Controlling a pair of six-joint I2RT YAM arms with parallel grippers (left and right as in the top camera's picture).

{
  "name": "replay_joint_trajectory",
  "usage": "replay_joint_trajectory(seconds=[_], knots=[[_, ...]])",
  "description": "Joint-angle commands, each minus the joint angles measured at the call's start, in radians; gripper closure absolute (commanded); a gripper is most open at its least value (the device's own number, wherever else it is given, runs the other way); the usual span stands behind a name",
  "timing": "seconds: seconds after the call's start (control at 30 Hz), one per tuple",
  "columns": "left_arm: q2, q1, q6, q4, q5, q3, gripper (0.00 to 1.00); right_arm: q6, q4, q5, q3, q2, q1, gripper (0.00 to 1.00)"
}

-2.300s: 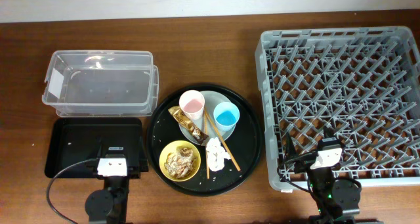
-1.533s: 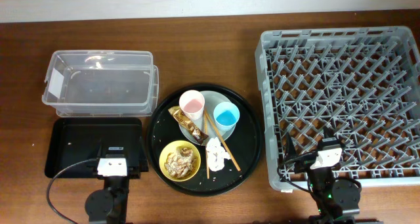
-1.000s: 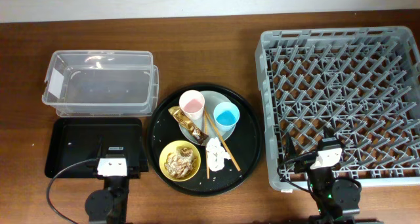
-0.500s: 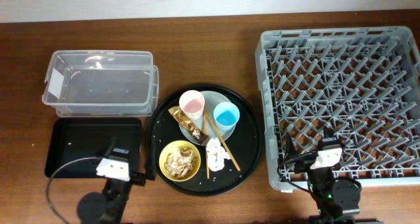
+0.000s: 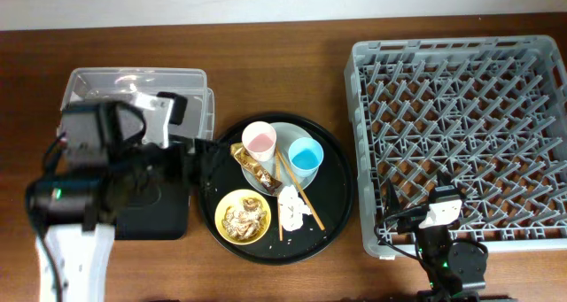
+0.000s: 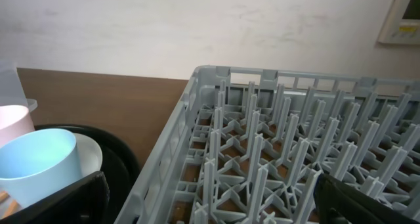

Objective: Sort waste into correct bins and load items into the dishwasher rack
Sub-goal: 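Grasp the gold wrapper with the left gripper and drop it into the clear bin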

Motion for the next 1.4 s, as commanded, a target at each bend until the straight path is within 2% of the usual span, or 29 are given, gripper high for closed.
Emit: replay_joint_trajectory(seconds=[0.0, 0.03, 0.13, 0.17, 0.23, 0.3, 0.33, 0.43, 0.8, 0.97, 1.2, 1.37], knots=[[0.095, -0.013, -0.019, -0.06, -0.008, 0.014, 0.5, 0.002, -0.006, 0.005, -0.005, -0.006, -0.006, 0.02], [0.113, -0.03, -0.037, -0.083, -0.09, 0.013, 0.52, 0.002, -0.006, 0.005, -0.005, -0.006, -0.006, 0.01], [0.137, -0.166, -0.274, -0.072, -0.454, -0.026, 0.52, 0.002, -0.006, 0.005, -0.005, -0.006, -0.006, 0.02], [0.137, -0.212, -0.345, -0.042, -0.524, -0.05, 0.51, 0.002, -0.006, 0.004, -0.005, -0.006, -0.006, 0.01], [0.138, -0.286, -0.473, 0.041, -0.614, -0.113, 0.55, 0.002, -0.006, 0.005, -0.005, -0.006, -0.006, 0.02], [0.138, -0.344, -0.555, 0.184, -0.63, -0.22, 0.57, 0.002, -0.006, 0.005, -0.005, -0.006, -0.006, 0.02], [0.139, -0.353, -0.561, 0.237, -0.63, -0.261, 0.57, 0.002, -0.006, 0.005, -0.005, -0.006, -0.006, 0.02], [0.162, -0.356, -0.622, 0.42, -0.63, -0.374, 0.67, 0.002, -0.006, 0.005, -0.005, -0.006, -0.006, 0.02], [0.447, -0.356, -0.643, 0.631, -0.631, -0.398, 0.66, 0.002, -0.006, 0.005, -0.005, -0.006, -0.006, 0.01], [0.497, -0.356, -0.643, 0.715, -0.665, -0.398, 0.66, 0.002, -0.006, 0.005, -0.005, -0.006, -0.006, 0.02], [0.497, -0.356, -0.643, 0.715, -0.668, -0.398, 0.92, 0.002, -0.006, 0.005, -0.005, -0.006, -0.006, 0.02], [0.497, -0.356, -0.643, 0.709, -0.668, -0.398, 0.99, 0.002, -0.006, 0.005, -0.005, -0.006, -0.006, 0.02]])
